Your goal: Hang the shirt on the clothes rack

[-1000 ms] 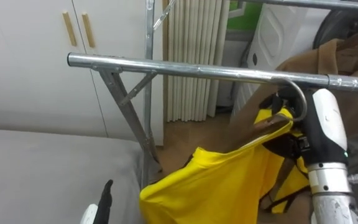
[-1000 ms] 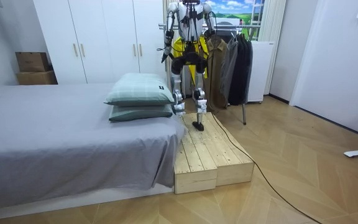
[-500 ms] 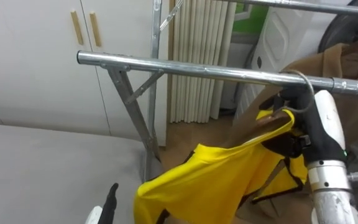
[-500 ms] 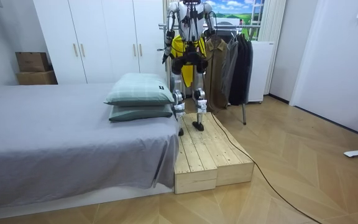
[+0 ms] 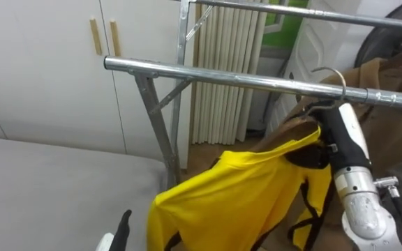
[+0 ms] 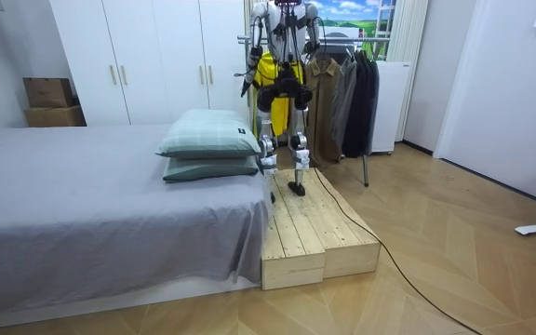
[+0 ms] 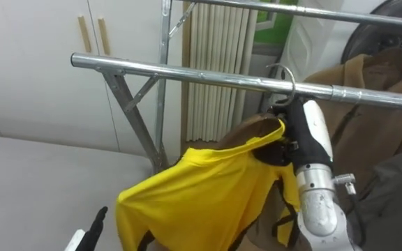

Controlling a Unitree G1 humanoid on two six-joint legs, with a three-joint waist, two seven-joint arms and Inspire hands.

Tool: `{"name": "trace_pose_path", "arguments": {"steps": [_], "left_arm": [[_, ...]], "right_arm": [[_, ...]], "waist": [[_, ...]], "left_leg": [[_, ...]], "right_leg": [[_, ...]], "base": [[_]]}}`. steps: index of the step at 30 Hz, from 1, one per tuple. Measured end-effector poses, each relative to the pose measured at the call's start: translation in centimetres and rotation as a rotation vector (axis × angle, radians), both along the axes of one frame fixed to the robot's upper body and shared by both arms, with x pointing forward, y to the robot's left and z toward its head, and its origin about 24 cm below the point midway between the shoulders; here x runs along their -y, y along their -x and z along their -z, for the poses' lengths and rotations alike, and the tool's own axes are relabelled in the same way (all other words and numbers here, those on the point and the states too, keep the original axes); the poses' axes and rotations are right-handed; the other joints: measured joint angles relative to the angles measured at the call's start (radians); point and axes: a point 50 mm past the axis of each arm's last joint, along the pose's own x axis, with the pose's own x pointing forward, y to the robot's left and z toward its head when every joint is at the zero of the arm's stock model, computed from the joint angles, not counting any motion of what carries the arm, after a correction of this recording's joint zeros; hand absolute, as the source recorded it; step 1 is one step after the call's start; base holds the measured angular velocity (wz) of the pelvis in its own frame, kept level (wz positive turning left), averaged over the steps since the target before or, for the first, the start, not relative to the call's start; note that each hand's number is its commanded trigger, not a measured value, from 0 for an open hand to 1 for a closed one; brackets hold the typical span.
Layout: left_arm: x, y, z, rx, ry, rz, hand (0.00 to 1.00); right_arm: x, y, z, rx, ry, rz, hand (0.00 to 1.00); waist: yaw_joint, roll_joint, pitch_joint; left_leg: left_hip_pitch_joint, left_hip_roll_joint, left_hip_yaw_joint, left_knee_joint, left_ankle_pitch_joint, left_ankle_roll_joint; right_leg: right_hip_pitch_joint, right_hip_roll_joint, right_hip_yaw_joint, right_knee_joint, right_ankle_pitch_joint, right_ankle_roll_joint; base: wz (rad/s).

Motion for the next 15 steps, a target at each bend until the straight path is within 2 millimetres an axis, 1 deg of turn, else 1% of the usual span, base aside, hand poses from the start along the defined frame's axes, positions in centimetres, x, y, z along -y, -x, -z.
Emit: {"name": "trace_pose_path", "arguments": {"steps": [4, 7, 9, 11, 13, 15], "left_arm": [[-0.1, 0.1, 0.1, -0.016, -0.007, -0.007, 0.00], [-0.2, 0.0, 0.1, -0.018, -0.004, -0.023, 0.00], [-0.2, -0.2, -0.2, -0.006, -0.003, -0.028, 0.00], [-0.1, -0.6, -0.5, 0.011, 0.002, -0.029, 0.00], [0.1, -1.1, -1.1, 0.043, 0.010, -0.029, 0.00], [0.2, -1.4, -1.6, 0.068, 0.013, -0.025, 0.00]], "right_arm": [[-0.1, -0.1, 0.4, -0.055, -0.031, -0.039, 1.00], [-0.2, -0.3, 0.7, -0.081, -0.033, -0.065, 1.00], [-0.1, -0.9, 1.0, -0.116, -0.033, -0.068, 1.00], [0.1, -1.5, 1.5, -0.155, -0.041, -0.063, 1.00], [0.4, -2.4, 2.1, -0.210, -0.042, -0.049, 1.00], [0.6, -2.6, 2.4, -0.234, -0.045, -0.042, 1.00]], "waist": [[0.028, 0.000, -0.0003], [0.028, -0.001, 0.0001], [0.029, -0.002, 0.0006], [0.027, -0.005, 0.0025], [0.027, -0.017, 0.0091], [0.026, -0.026, 0.0128]], "left_leg": [[-0.003, 0.001, -0.007, 0.001, 0.000, 0.000], [-0.004, 0.001, -0.027, 0.000, 0.000, 0.000], [-0.004, 0.001, -0.028, 0.000, 0.000, 0.000], [-0.004, 0.001, -0.032, 0.000, 0.000, 0.000], [-0.005, 0.000, -0.046, -0.001, 0.001, -0.002], [-0.012, 0.000, -0.051, -0.001, 0.002, -0.003]], "right_leg": [[0.001, 0.000, -0.005, -0.003, 0.000, 0.000], [0.010, -0.003, -0.026, -0.003, 0.000, 0.000], [0.012, -0.003, -0.028, -0.004, 0.000, 0.000], [0.012, -0.003, -0.031, -0.004, 0.000, 0.000], [0.013, -0.003, -0.031, -0.004, -0.001, 0.001], [0.012, -0.003, -0.033, -0.013, -0.002, 0.001]], "base": [[0.03], [0.15], [0.06], [0.02], [0.04], [0.06]]}}
